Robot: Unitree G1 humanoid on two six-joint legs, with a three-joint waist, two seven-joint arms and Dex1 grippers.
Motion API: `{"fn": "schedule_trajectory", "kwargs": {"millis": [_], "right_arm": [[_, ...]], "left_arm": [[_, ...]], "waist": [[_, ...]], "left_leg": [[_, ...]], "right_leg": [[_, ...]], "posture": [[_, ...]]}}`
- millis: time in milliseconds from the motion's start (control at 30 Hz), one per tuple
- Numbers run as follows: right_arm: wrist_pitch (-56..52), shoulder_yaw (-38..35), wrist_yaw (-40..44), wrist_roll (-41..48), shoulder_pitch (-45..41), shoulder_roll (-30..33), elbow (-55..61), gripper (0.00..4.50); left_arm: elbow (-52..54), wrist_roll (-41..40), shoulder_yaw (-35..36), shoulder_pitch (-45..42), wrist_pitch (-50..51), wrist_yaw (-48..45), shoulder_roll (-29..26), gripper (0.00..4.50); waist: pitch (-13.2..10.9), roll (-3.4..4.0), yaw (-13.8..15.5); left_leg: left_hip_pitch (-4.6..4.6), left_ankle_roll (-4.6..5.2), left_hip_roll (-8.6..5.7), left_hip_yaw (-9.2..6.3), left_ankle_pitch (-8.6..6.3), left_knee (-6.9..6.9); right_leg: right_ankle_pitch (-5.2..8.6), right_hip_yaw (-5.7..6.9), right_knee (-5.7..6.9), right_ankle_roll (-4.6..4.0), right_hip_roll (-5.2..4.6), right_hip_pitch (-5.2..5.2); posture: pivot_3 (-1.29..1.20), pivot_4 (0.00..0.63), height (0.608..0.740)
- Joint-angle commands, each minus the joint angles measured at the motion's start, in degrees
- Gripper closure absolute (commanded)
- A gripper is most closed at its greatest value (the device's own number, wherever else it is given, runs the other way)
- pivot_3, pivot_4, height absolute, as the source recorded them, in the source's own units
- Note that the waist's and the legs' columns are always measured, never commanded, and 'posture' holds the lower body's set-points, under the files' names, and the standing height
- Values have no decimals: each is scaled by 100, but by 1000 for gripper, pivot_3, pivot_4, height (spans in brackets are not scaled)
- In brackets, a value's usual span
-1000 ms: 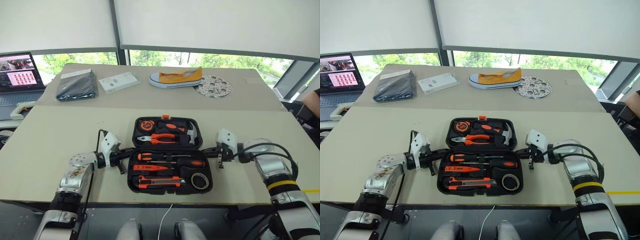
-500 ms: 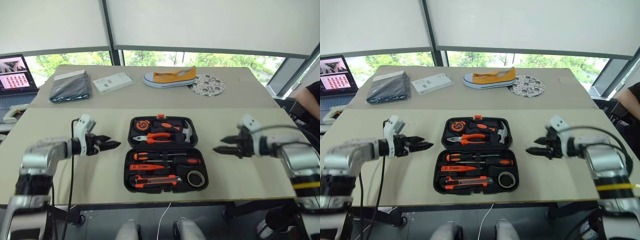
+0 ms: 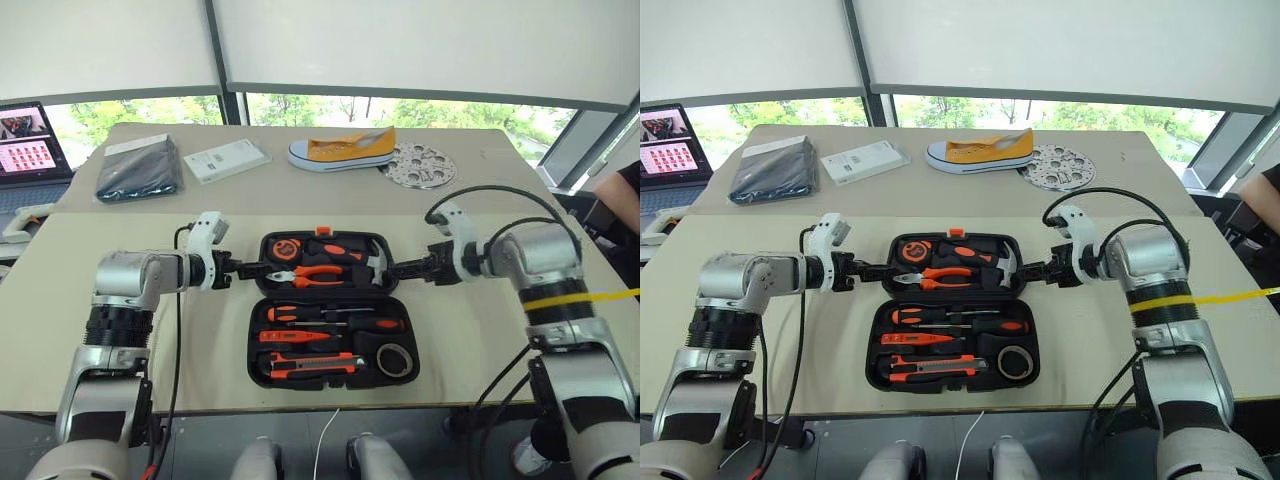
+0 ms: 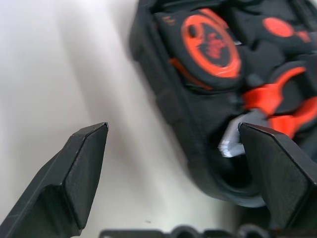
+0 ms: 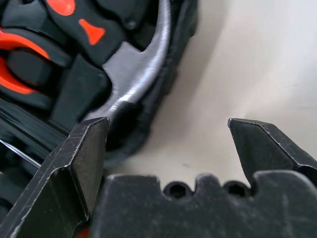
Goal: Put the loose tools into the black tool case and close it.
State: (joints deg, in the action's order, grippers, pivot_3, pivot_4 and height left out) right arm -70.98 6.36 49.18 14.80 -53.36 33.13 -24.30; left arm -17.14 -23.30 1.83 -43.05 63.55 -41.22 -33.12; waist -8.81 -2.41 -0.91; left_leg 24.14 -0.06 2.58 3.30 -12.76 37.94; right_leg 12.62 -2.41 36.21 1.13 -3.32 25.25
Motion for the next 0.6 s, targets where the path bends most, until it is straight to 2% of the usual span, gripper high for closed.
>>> {"fn": "schedule_trajectory", "kwargs": {"millis": [33, 67, 100, 200, 267, 400, 467, 500, 533, 600], "right_arm": [[148, 191, -38, -119, -187, 59, -290, 19], [140, 221, -42, -122, -207, 43, -354, 19], [157, 230, -53, -125, -228, 18, -432, 415], [240, 275, -97, -173, -286, -17, -716, 998], [318, 244, -159, -214, -314, -42, -976, 1793], [415, 193, -151, -206, -350, 0, -1272, 3058], [441, 178, -119, -187, -347, 27, -1268, 3636], [587, 85, -94, -131, -298, 16, -1165, 4073], [867, -100, -57, -24, -222, -26, -1023, 4366], [1373, -385, 84, 167, -75, -72, -747, 4437]], "left_arm": [[13, -50, 25, -210, -41, -63, 25, 0], [12, -75, 33, -216, -13, -68, 41, 0], [8, -89, 35, -211, -10, -73, 58, 401], [-73, -51, 109, -200, -162, 36, 136, 999], [-184, -56, 172, -205, -231, 54, 182, 1769], [-297, -170, 296, -194, -216, 16, 248, 3195], [-342, -222, 392, -196, -220, 73, 292, 3740], [-357, -260, 478, -182, -337, 74, 334, 4224], [-356, -322, 609, -157, -495, 72, 393, 4480], [-323, -408, 920, -102, -968, 157, 550, 4494]], "waist": [[0, 0, 12], [0, 0, 14], [0, 0, 11], [0, 0, 10], [1, 1, 3], [1, 0, 6], [1, 0, 21], [1, 0, 23], [1, 0, 23], [1, -1, 20]], "left_leg": [[0, 0, -1, 0, 0, 0], [1, 0, -4, 0, 0, 0], [0, 0, -6, -1, 0, 0], [0, 0, -6, -1, 0, 1], [0, 0, -6, -1, 0, 1], [-16, -1, -6, -2, 1, 4], [-31, -1, -7, -3, 1, 6], [-40, -1, -7, -3, 1, 12], [-44, -1, -8, -6, 1, 17], [-59, -1, -7, -13, 1, 30]], "right_leg": [[0, 0, 0, 0, -1, 0], [0, 1, -1, 1, -4, -1], [-1, 0, -1, 3, -6, -1], [-2, 1, -1, 5, -6, -3], [-2, 0, -1, 5, -5, -3], [-5, 0, 2, 6, -5, -19], [-6, 0, 1, 9, -6, -36], [-8, 1, 0, 12, -6, -49], [-10, 2, -1, 17, -6, -57], [-15, 7, -8, 23, -5, -82]], "posture": [[0, 150, 740], [0, 150, 740], [0, 150, 740], [0, 150, 740], [0, 150, 740], [0, 150, 740], [0, 150, 740], [0, 150, 740], [0, 150, 740], [0, 150, 740]]}}
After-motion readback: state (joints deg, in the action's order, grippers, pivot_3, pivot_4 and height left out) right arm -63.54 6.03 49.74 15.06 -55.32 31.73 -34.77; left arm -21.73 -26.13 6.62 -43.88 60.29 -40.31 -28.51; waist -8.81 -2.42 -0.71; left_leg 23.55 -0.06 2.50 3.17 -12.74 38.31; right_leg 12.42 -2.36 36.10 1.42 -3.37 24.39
